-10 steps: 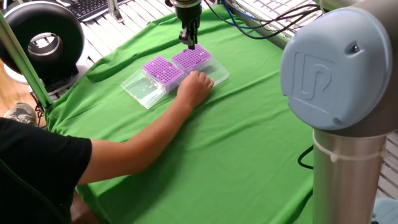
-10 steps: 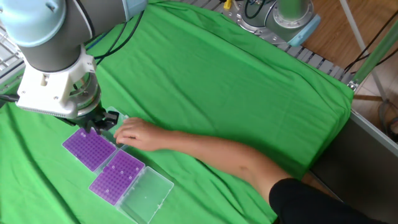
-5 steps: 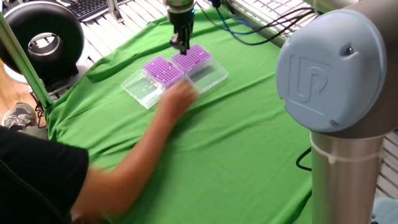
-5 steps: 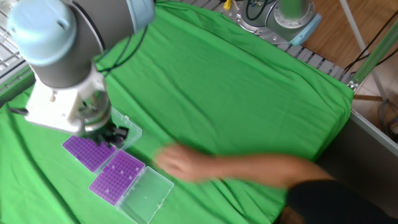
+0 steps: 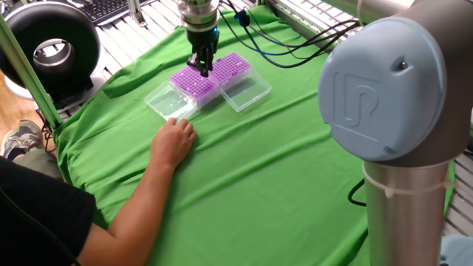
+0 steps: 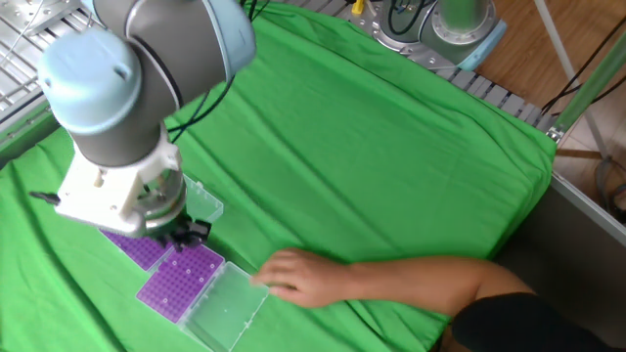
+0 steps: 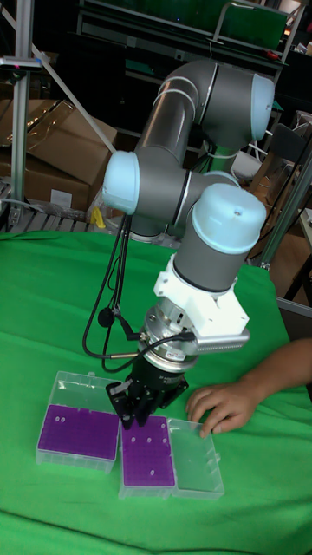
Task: Insert a small pipette tip into the holder for small pipette tips
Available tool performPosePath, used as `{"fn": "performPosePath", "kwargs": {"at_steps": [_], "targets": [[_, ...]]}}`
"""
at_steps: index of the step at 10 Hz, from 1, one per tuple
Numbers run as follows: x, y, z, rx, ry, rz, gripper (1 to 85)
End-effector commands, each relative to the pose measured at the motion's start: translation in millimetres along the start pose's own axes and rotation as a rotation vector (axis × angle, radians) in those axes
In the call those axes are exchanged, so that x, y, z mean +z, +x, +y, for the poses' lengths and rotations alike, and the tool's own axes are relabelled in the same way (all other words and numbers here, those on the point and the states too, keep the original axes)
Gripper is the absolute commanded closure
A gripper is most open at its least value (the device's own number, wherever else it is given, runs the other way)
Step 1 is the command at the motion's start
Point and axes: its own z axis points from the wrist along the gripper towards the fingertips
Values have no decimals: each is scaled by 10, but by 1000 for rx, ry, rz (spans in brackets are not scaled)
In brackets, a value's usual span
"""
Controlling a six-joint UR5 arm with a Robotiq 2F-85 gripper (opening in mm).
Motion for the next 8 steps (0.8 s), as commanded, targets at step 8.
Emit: {"fn": "performPosePath", "kwargs": {"at_steps": [8], "targets": [[158, -109, 88, 24, -43, -37, 593]]}}
